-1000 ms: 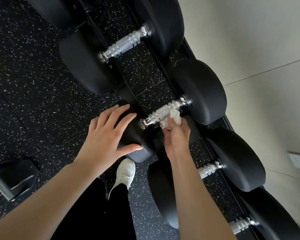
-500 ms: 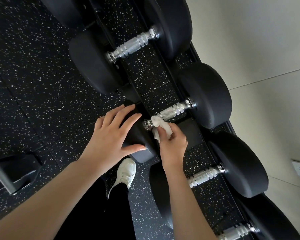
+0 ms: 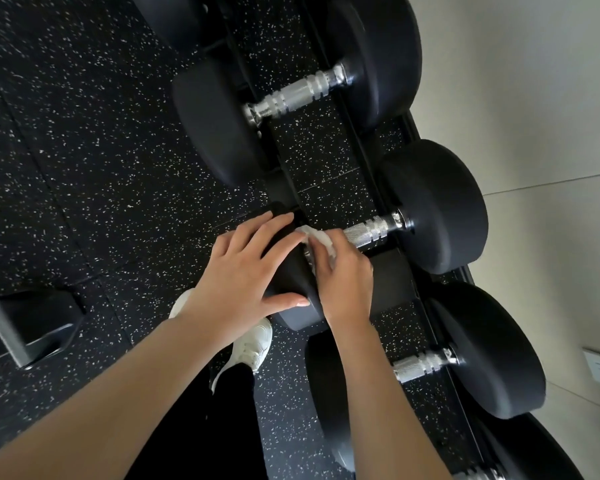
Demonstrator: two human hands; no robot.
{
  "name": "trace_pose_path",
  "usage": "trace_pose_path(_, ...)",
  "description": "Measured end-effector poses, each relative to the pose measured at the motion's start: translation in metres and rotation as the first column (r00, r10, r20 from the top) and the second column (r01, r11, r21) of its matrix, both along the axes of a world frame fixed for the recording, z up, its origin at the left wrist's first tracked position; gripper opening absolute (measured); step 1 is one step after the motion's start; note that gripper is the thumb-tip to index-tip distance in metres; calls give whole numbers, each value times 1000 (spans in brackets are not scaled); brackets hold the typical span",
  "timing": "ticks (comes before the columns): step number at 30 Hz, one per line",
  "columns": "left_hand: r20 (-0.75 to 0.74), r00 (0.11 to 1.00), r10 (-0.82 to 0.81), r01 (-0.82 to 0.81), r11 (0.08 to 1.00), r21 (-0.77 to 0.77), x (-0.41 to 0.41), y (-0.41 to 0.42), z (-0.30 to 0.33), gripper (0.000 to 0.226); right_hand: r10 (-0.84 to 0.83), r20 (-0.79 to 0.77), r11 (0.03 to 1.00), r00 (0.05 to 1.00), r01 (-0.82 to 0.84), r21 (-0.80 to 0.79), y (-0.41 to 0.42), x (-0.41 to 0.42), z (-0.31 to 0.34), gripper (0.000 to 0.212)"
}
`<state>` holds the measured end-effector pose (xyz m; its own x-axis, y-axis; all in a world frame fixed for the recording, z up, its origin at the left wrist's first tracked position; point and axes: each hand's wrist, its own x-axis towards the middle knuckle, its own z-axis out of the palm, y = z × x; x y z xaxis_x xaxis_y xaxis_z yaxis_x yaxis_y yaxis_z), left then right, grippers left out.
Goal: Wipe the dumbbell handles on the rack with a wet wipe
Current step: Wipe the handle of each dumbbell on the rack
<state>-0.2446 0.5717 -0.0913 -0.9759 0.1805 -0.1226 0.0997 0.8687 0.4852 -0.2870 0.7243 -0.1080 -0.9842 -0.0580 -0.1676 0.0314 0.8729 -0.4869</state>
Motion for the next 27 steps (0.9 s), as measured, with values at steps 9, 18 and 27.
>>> trace_pose_path(9, -4, 1000, 8, -7, 1000, 18, 1, 0, -1, 76, -106, 120, 994, 987, 102, 41, -8, -7, 4, 10)
trace_pose_path(18, 3, 1000, 7, -7, 1000, 26, 1, -1, -2, 76, -87, 93, 996, 992, 88, -6, -1, -15, 0, 2)
trace_pose_path(27, 19, 1000, -4, 3, 1000, 20, 1, -1, -2, 77, -51, 20, 993, 999, 48, 107, 9, -27, 12, 18)
